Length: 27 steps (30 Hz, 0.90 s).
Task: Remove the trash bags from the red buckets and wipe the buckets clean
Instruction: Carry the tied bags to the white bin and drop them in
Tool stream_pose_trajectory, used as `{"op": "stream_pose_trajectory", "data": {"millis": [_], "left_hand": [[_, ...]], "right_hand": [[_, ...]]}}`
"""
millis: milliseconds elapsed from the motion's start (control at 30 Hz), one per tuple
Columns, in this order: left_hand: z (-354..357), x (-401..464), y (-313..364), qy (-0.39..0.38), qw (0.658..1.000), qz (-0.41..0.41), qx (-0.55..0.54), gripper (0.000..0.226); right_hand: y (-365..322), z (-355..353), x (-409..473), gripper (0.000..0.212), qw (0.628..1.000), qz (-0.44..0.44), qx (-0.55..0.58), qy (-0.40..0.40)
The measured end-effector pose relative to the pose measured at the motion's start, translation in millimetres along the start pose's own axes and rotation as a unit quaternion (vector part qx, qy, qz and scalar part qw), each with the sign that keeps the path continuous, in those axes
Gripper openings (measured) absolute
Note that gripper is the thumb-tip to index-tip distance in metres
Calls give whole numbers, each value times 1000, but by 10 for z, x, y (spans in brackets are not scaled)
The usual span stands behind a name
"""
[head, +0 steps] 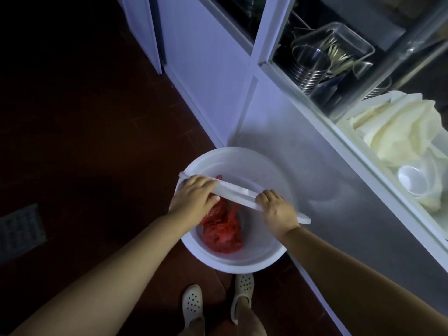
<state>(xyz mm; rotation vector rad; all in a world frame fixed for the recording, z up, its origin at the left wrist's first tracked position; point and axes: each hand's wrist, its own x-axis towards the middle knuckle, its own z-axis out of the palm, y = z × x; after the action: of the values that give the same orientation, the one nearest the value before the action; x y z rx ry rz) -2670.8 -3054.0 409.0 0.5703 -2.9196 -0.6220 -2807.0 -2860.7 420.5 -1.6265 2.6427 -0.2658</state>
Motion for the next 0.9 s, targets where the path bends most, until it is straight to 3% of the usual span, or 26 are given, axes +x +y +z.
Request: {"op": "stream_pose_trajectory", "data": {"millis": [100,267,467,600,667,900], "left_hand": [[237,-225,-29,-59,997,49,4,44],[571,-562,-144,-130,985,107,39,42],[1052,-880,-371,-235,949,155,140,48],[1385,-1010,-411,-228,910,245,245,42],[1608,-1041,-465,-196,908,259,265,41],[2107,-1099,-581,-153,920,211,292,52]], "right_hand": [[-125,157,-195,32,999,-6,-1,-36],[-304,476,-595,42,985,-36,-17,-170],[-409,1093,-994,41,963,-53,-2,-264],[-470,1443,-1125,39,956,-25,4,-293],[-448,1576,-1120,37,961,-7,-8,-276],[-320,2114,-1134,40,965,35,2,-261]]}}
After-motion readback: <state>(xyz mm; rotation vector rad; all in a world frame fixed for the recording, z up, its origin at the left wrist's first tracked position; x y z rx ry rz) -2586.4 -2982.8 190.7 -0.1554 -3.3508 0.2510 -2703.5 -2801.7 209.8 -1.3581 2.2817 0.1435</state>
